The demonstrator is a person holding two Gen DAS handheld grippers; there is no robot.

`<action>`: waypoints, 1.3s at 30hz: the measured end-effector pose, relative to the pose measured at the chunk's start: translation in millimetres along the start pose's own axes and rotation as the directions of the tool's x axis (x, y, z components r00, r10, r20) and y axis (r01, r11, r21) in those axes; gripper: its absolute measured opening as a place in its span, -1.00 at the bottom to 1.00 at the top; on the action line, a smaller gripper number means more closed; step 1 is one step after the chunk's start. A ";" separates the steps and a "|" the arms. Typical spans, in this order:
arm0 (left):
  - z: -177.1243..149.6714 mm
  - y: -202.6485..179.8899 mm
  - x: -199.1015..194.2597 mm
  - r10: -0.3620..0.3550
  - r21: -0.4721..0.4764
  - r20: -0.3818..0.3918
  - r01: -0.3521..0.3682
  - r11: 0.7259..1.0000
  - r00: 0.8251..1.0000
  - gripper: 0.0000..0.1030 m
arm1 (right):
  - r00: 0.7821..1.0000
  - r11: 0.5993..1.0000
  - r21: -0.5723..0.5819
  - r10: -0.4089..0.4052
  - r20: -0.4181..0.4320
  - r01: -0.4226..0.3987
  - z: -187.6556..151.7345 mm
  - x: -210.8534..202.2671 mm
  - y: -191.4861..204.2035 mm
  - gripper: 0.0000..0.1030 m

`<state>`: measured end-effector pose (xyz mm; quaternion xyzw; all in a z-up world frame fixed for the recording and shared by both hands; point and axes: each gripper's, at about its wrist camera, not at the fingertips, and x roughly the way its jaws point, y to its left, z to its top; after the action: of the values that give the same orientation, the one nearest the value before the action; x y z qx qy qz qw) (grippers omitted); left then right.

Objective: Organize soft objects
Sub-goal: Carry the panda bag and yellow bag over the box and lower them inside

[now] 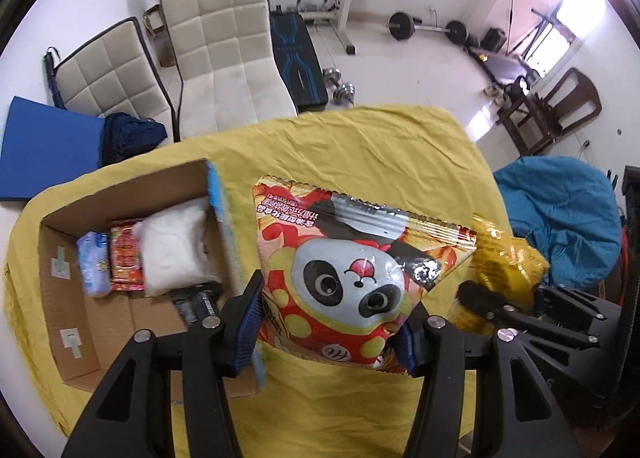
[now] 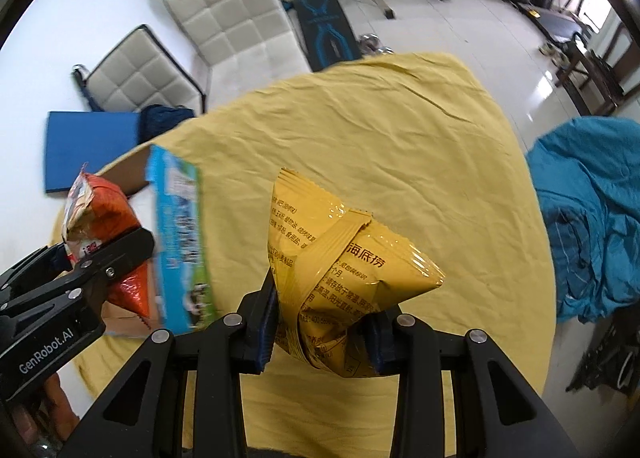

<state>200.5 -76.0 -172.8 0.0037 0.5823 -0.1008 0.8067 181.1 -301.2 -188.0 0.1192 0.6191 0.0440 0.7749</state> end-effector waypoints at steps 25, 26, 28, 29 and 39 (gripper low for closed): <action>-82.8 293.2 23.0 0.090 -0.312 -0.167 -0.139 0.940 0.982 0.02 | 0.968 0.924 -0.336 0.110 -0.224 -0.183 -38.9 121.5 307.1 -0.27; -84.0 296.3 28.6 0.085 -0.310 -0.178 -0.138 0.941 0.980 0.02 | 0.966 0.923 -0.339 0.104 -0.238 -0.183 -41.8 132.8 312.4 -0.27; -88.9 302.3 44.0 0.077 -0.311 -0.209 -0.141 0.940 0.975 0.02 | 0.959 0.921 -0.345 0.089 -0.268 -0.182 -48.7 156.2 319.8 -0.27; -92.1 305.5 51.8 0.073 -0.306 -0.222 -0.140 0.942 0.972 0.02 | 0.956 0.921 -0.346 0.082 -0.282 -0.181 -52.1 165.6 322.3 -0.27; -110.5 310.2 112.4 0.027 -0.277 -0.333 -0.125 0.953 0.943 0.02 | 0.935 0.928 -0.338 0.029 -0.353 -0.157 -69.8 226.4 323.5 -0.27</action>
<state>182.4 223.8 -348.6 -0.0772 0.7152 0.0204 0.6943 190.9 69.8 -339.8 -0.0050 0.7188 0.2142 0.6614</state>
